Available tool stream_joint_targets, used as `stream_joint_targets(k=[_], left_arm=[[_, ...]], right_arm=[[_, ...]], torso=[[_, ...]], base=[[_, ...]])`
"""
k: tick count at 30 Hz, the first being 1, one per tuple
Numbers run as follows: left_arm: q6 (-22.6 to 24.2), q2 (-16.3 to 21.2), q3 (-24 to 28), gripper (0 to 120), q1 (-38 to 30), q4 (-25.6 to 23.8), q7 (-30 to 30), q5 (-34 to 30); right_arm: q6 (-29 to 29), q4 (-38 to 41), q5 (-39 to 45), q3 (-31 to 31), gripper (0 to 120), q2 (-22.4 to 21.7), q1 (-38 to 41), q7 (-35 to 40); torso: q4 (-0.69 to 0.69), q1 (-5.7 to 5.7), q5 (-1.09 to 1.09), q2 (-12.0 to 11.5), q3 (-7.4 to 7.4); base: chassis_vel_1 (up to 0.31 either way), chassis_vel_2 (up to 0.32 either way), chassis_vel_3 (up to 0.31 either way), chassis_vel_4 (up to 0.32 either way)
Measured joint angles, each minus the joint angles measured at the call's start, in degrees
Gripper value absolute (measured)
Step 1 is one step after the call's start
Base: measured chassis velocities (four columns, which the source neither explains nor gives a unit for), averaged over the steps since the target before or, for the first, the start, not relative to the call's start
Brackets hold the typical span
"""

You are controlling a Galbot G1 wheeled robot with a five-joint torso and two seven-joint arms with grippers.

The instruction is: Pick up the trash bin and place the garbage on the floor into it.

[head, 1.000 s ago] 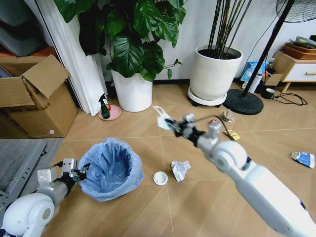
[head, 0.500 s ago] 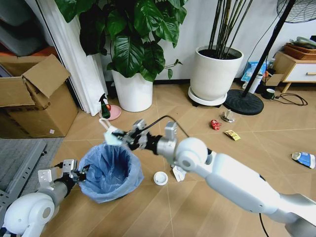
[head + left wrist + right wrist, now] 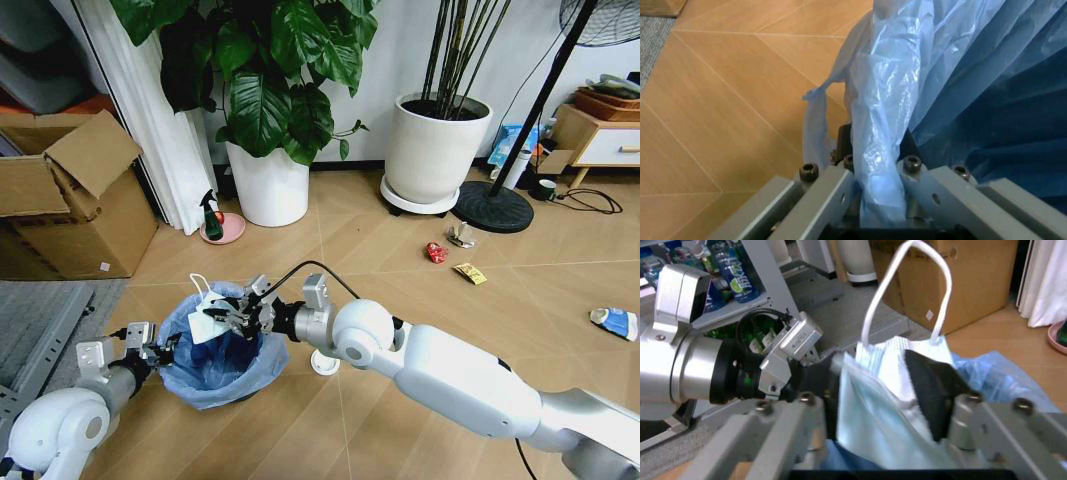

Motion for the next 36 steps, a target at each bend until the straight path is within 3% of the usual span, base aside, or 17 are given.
stream_joint_targets(k=[4,10,14,19,28,31,36], left_arm=[[0.00,-0.12,-0.16,0,-0.05,0.01,0.07,-0.02],[0.00,-0.34,-0.32,0,0.05,-0.02,0.12,-0.01],[0.00,-0.48,-0.37,0,0.04,-0.12,0.15,0.01],[0.00,-0.55,-0.45,0,-0.01,-0.18,0.16,0.02],[-0.01,-1.37,-1.44,0,0.33,-0.43,0.92,0.33],[-0.01,-1.42,-1.68,0,0.53,-0.79,1.00,0.35],[-0.02,-1.64,-1.71,0,0.64,-1.19,1.01,0.41]], right_arm=[[0.00,-0.39,-0.53,-0.14,58,0.51,0.02,0.46],[0.00,-0.40,-0.73,0.10,74,0.33,-0.22,0.75],[0.01,-0.20,-0.73,1.35,94,0.09,-0.62,1.89],[0.02,-0.20,-0.42,4.96,100,-0.21,-1.06,4.93],[-3.86,1.00,-0.78,17.85,100,-4.95,-5.25,12.25],[-3.93,-1.60,-3.10,24.35,100,-7.73,-8.89,12.39],[-3.34,-5.83,-6.19,30.10,100,-9.05,-13.48,12.07]], torso=[[0.00,0.00,0.00,0.00,0.00],[0.00,0.00,0.00,0.00,0.00],[0.00,0.00,0.01,0.00,0.00],[0.01,0.00,0.01,0.00,0.00],[0.00,0.00,0.02,0.00,0.00],[-0.01,0.00,0.03,0.00,0.00],[0.00,0.00,0.03,0.00,0.00]], base=[[0.000,0.000,0.000,0.000],[0.000,0.000,0.000,0.000],[0.000,0.000,0.000,0.000],[0.000,0.000,0.000,0.000],[0.000,0.000,0.000,0.000],[0.000,0.000,0.000,0.000],[0.000,0.000,0.000,0.000]])
